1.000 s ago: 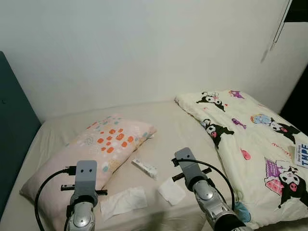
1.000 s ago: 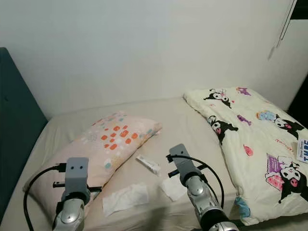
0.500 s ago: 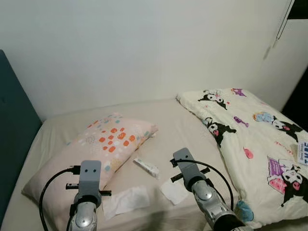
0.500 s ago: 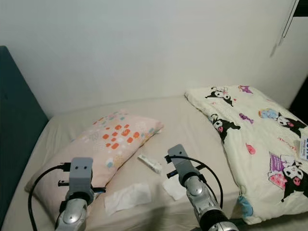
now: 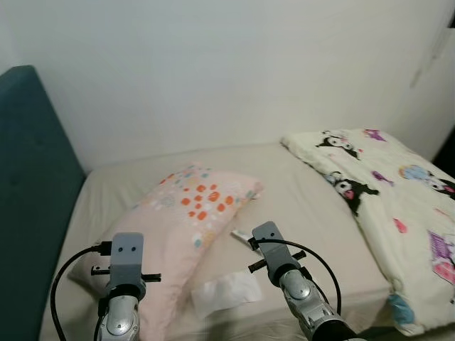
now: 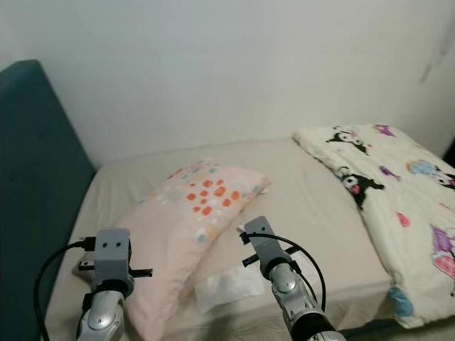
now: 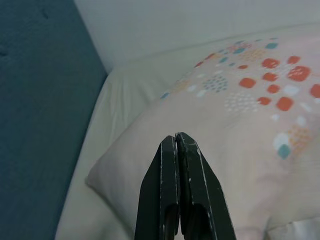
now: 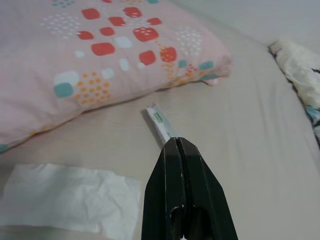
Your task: Clean up the room
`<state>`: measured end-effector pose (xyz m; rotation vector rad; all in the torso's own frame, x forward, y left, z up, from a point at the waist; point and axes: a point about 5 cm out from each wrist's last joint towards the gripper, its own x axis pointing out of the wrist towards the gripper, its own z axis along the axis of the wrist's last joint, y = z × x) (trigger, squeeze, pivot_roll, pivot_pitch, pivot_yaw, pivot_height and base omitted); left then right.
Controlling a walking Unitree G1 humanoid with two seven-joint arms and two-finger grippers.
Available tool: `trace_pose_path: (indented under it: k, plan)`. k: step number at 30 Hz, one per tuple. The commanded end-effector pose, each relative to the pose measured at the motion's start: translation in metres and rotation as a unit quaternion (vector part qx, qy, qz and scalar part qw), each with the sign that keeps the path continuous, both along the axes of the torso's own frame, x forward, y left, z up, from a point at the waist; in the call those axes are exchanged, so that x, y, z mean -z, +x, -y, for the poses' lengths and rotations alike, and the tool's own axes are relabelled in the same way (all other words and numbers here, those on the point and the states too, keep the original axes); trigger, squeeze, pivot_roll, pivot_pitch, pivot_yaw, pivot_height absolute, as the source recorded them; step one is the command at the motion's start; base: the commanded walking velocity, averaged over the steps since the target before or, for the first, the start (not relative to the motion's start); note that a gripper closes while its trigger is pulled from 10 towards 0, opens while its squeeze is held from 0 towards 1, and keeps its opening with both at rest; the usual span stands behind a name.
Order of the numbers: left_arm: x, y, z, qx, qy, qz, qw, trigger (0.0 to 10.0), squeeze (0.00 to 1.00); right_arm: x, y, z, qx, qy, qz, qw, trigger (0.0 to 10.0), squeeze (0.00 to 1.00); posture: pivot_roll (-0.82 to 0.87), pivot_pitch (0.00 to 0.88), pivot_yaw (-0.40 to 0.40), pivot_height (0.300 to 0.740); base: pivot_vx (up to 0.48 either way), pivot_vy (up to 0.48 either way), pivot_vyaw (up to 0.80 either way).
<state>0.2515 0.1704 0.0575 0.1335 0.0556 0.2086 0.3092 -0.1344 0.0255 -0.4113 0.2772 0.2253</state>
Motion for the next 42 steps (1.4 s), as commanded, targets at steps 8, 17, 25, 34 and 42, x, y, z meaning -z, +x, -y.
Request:
trace_pose_path:
  k: [8,17,25,34,42]
  plan:
    - [0.001,-0.002,0.005,0.015,0.021,-0.003,1.000,10.0,0.00,-0.001,0.001,0.000,0.002,0.015,-0.006,1.000,10.0,0.00,0.01,0.000,-0.013,0.740,0.000,-0.120,0.00]
    - [0.010,-0.003,0.005,-0.007,-0.022,-0.032,0.999,10.0,0.00,0.003,0.000,0.004,0.018,0.021,-0.023,0.999,10.0,0.00,0.01,0.002,-0.011,0.740,0.000,-0.213,0.00]
    - [0.018,-0.005,0.005,-0.013,-0.027,-0.066,0.997,10.0,0.00,0.003,0.001,0.008,0.026,0.015,-0.027,0.999,10.0,0.00,0.00,0.002,-0.013,0.740,0.000,0.000,0.00]
    - [0.017,-0.004,0.005,0.001,-0.008,-0.061,0.998,10.0,0.00,0.005,-0.001,0.011,0.035,0.033,-0.038,0.998,10.0,0.00,0.00,0.001,-0.009,0.705,0.000,0.000,0.00]
    - [0.016,-0.005,0.004,0.003,-0.004,-0.062,0.998,10.0,0.00,0.006,-0.002,0.010,0.032,0.037,-0.041,0.998,10.0,0.00,0.00,0.000,-0.008,0.670,0.000,0.000,0.00]
